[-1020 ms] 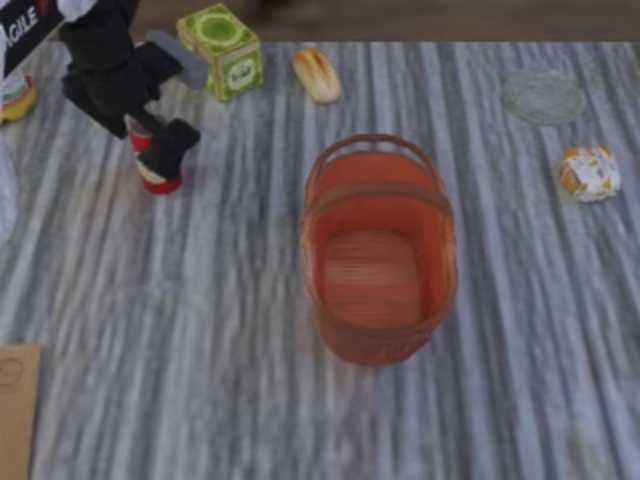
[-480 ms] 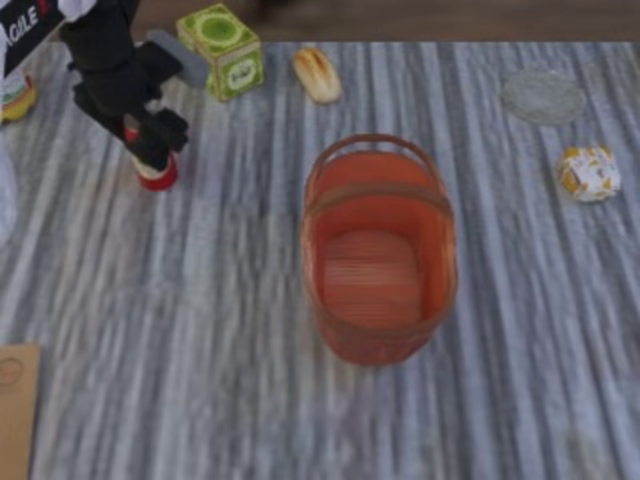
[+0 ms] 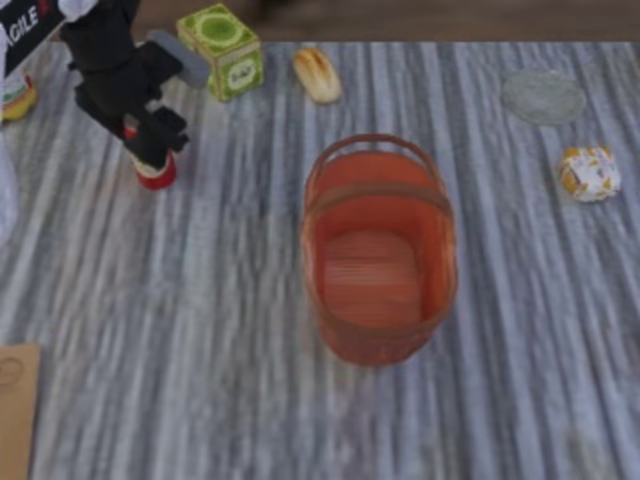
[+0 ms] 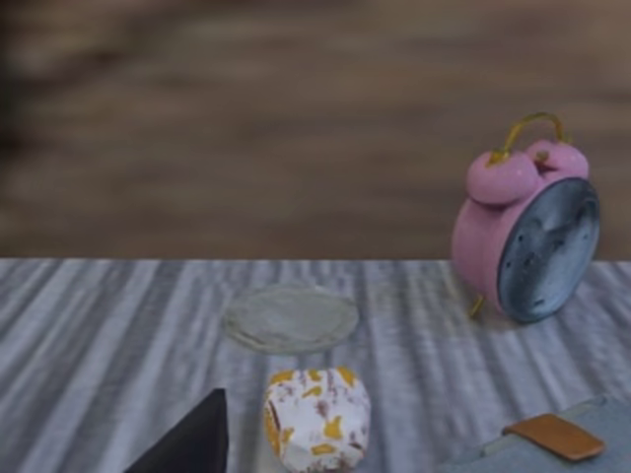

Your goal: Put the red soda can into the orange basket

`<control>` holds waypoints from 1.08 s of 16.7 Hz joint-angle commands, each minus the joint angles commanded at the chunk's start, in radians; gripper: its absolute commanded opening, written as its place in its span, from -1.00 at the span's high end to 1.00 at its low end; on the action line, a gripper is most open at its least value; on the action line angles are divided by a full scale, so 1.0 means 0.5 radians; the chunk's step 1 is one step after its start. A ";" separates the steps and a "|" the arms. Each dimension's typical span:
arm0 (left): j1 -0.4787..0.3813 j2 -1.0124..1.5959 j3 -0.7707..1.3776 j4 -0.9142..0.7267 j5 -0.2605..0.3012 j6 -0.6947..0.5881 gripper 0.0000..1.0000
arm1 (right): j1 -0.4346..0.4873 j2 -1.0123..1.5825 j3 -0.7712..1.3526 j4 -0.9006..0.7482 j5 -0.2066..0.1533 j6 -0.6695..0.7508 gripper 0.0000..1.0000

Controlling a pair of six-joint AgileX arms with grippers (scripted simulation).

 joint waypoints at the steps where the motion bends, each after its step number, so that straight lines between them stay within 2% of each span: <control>1: 0.000 0.000 0.000 0.000 0.000 0.000 1.00 | 0.000 0.000 0.000 0.000 0.000 0.000 -1.00; 7: 0.007 0.000 0.000 0.000 -0.001 0.003 1.00 | 0.000 0.000 0.000 0.000 0.000 0.000 -1.00; 10: -0.011 -0.024 -0.076 0.125 0.088 -0.037 1.00 | 0.000 0.000 0.000 0.000 0.000 0.000 -1.00; 14: -0.055 -0.128 -0.331 0.590 0.384 -0.187 1.00 | 0.000 0.000 0.000 0.000 0.000 0.000 -1.00; 18: -0.114 -0.319 -0.694 1.341 0.820 -0.406 1.00 | 0.000 0.000 0.000 0.000 0.000 0.000 -1.00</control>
